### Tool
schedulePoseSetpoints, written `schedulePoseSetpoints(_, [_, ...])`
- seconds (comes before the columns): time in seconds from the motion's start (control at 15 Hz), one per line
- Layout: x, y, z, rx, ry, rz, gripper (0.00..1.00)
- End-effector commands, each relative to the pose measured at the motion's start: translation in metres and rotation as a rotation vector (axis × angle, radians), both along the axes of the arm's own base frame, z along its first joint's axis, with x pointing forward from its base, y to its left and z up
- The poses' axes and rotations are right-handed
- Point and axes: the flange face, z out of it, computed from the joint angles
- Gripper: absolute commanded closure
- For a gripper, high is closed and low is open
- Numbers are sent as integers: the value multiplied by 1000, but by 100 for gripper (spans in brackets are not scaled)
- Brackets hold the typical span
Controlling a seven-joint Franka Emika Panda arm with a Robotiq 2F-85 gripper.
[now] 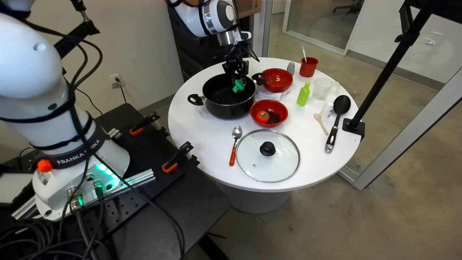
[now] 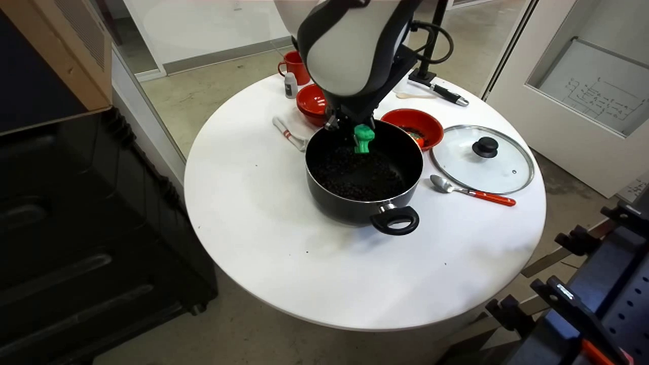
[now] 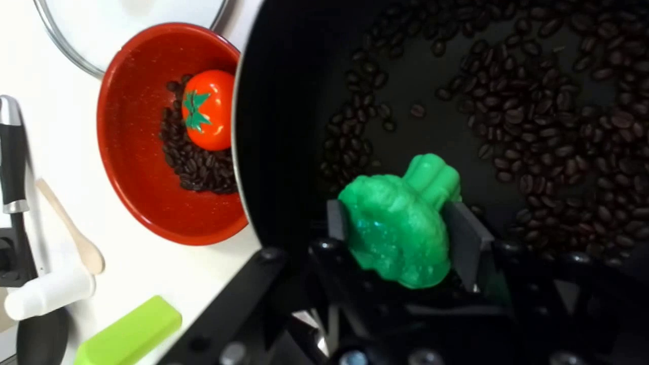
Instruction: Move the objects from the orange bowl to the black pot, then cover the black pot with the glass lid
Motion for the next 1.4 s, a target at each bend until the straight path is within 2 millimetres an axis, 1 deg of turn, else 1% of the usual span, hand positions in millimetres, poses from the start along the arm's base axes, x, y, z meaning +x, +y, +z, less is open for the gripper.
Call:
schedulePoseSetpoints(0.0, [25, 2, -30, -38, 48, 13, 75])
schedulePoseSetpoints(0.27, [34, -4, -56, -49, 135, 50, 75])
schedulePoseSetpoints(0.6, [38, -11, -77, -50, 219, 98, 75])
schedulePoseSetpoints(0.67, [39, -13, -80, -49, 231, 106, 25])
schedulePoseSetpoints(0.73, [39, -15, -82, -48, 244, 114, 23])
schedulePoseSetpoints(0.8, [40, -16, -84, -47, 254, 122, 17])
schedulePoseSetpoints(0.87, [40, -18, -84, -42, 267, 130, 8])
schedulePoseSetpoints(0.93, [39, -19, -84, -37, 277, 139, 2])
schedulePoseSetpoints(1.07, [36, -22, -81, -22, 302, 159, 0])
schedulePoseSetpoints(1.2, [30, -28, -72, -7, 324, 183, 0])
schedulePoseSetpoints(1.33, [25, -36, -57, 0, 337, 205, 0])
